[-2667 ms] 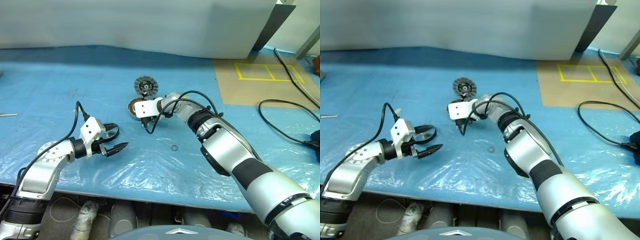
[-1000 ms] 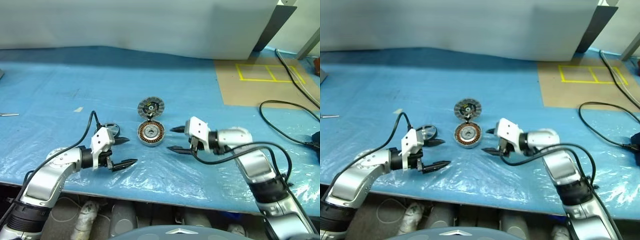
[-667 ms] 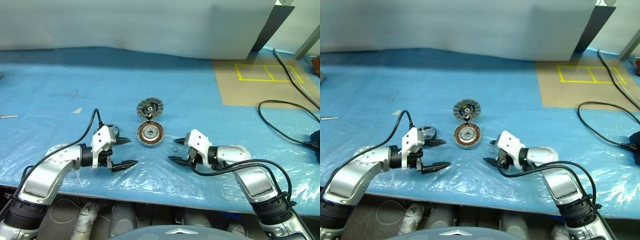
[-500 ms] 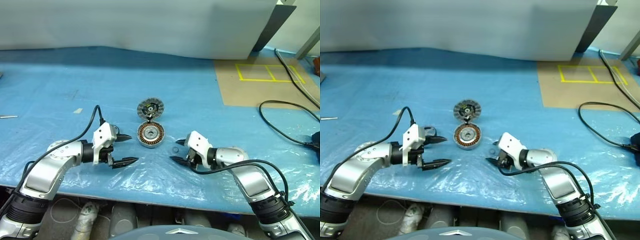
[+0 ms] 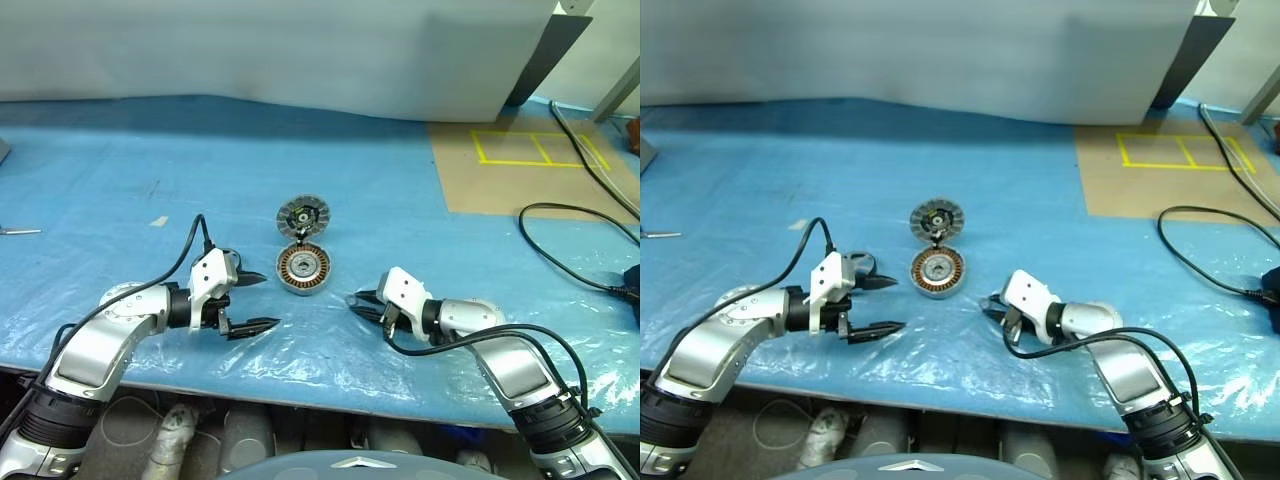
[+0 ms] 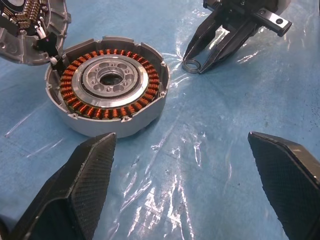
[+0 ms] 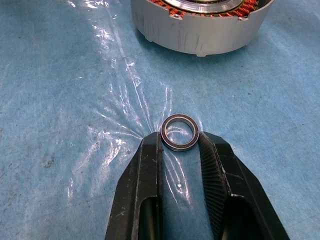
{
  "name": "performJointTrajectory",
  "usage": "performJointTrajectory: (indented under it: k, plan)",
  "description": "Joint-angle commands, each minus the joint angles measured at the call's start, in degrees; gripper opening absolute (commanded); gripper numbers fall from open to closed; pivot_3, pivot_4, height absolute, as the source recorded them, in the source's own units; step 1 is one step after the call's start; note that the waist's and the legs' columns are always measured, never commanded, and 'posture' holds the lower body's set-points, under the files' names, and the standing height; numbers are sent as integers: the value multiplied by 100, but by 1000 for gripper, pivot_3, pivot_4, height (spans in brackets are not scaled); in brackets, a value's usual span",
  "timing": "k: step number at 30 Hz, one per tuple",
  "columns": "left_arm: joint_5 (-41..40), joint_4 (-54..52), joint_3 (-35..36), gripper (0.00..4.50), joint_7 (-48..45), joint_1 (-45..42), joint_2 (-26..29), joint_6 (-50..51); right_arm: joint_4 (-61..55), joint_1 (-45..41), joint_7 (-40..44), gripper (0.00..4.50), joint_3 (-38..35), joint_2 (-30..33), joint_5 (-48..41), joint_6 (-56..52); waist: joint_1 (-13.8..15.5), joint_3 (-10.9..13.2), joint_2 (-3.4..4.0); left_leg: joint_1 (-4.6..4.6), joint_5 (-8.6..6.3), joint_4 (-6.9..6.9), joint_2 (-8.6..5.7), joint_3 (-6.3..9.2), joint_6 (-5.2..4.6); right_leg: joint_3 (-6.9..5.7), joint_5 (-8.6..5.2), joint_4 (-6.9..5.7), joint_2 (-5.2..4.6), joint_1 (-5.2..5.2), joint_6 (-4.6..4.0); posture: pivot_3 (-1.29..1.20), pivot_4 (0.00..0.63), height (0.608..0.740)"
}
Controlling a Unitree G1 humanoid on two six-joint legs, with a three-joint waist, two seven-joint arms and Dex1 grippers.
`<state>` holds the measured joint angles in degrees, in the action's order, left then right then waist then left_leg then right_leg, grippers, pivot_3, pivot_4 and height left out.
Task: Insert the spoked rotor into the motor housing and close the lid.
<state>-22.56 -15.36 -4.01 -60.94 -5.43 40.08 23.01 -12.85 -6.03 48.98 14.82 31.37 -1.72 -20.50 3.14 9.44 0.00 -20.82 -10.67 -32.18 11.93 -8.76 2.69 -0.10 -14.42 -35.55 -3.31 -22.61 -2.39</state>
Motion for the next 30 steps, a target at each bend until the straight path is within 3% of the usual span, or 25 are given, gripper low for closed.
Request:
performJointTrajectory:
  k: [1,7,15,30]
  plan:
    - [-40,-86,56,4437,23,6,4,-59,183,43,-80,647,80,39,67,-139,-7,0,0,0,0,0,0,0,0,0,0,0,0,0,0,0,150,740]
    - [-77,-83,59,4437,32,30,-19,-55,-142,-2,-56,647,-173,-31,-310,-530,-7,0,0,-2,0,0,-1,0,0,0,0,1,-1,0,0,0,150,740]
    - [15,74,-5,4437,0,70,-136,-277,-970,-956,27,647,-409,-227,-1224,-1431,-49,1,2,-22,2,2,2,0,3,0,1,-4,5,-27,0,0,150,740]
    - [109,831,250,4437,-166,238,-158,-1067,1473,-2650,435,647,695,-1017,-542,-173,-60,1,2,-35,3,1,0,0,5,-1,1,-11,4,-38,0,0,150,740]
